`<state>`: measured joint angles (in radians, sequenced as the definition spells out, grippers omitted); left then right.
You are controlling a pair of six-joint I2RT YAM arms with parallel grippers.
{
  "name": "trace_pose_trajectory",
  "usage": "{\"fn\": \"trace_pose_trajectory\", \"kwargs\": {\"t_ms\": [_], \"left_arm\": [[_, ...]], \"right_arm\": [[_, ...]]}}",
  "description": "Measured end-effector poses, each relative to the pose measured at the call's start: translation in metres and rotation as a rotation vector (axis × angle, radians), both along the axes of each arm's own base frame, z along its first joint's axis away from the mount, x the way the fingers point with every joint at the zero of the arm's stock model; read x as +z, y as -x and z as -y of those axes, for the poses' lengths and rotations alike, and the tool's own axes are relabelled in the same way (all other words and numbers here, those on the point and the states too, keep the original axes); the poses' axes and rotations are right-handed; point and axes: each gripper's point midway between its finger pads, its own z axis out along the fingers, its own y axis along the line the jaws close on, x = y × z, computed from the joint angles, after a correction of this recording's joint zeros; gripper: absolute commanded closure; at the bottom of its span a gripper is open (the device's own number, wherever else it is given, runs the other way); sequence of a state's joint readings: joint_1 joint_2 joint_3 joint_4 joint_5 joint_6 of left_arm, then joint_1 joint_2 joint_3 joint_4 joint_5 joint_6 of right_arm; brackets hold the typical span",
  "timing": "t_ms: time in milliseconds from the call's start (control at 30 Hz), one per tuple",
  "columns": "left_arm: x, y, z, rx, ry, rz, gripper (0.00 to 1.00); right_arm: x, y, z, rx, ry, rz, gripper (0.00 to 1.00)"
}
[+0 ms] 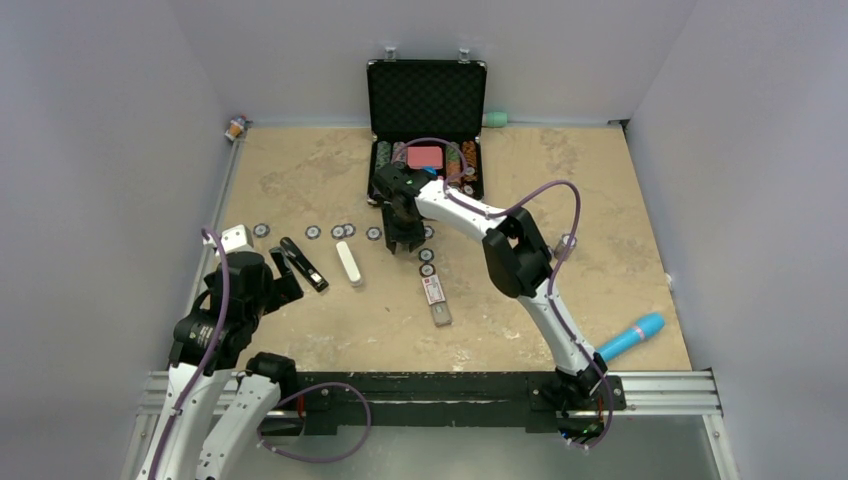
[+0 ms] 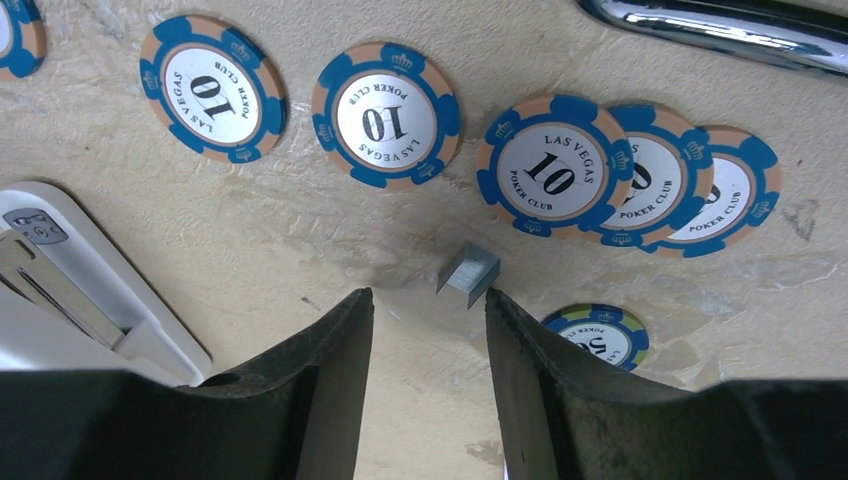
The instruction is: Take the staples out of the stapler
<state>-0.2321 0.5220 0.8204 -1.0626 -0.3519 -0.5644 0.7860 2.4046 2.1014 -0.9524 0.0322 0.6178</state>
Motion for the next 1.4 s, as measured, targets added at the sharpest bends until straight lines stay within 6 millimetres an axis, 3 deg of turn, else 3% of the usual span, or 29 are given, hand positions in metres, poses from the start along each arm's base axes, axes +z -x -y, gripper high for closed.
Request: {"fn": "trace_pose_trajectory", "kwargs": {"t_ms": [533, 867, 1400], "left_arm": [[0.0, 0.0, 0.0, -0.001, 0.0, 0.0, 0.03], [0.0, 0.0, 0.0, -0.001, 0.0, 0.0, 0.03], [0.0, 0.0, 0.0, -0.001, 0.0, 0.0, 0.03]], "right_arm": [[-0.002, -0.012, 0.001, -0.023, -0.009, 0.004, 0.7], [-0.003, -0.011, 0.0, -0.013, -0.018, -0.006, 0.71], [-0.004, -0.013, 0.004, -0.002, 0.003, 0.009, 0.8]]}}
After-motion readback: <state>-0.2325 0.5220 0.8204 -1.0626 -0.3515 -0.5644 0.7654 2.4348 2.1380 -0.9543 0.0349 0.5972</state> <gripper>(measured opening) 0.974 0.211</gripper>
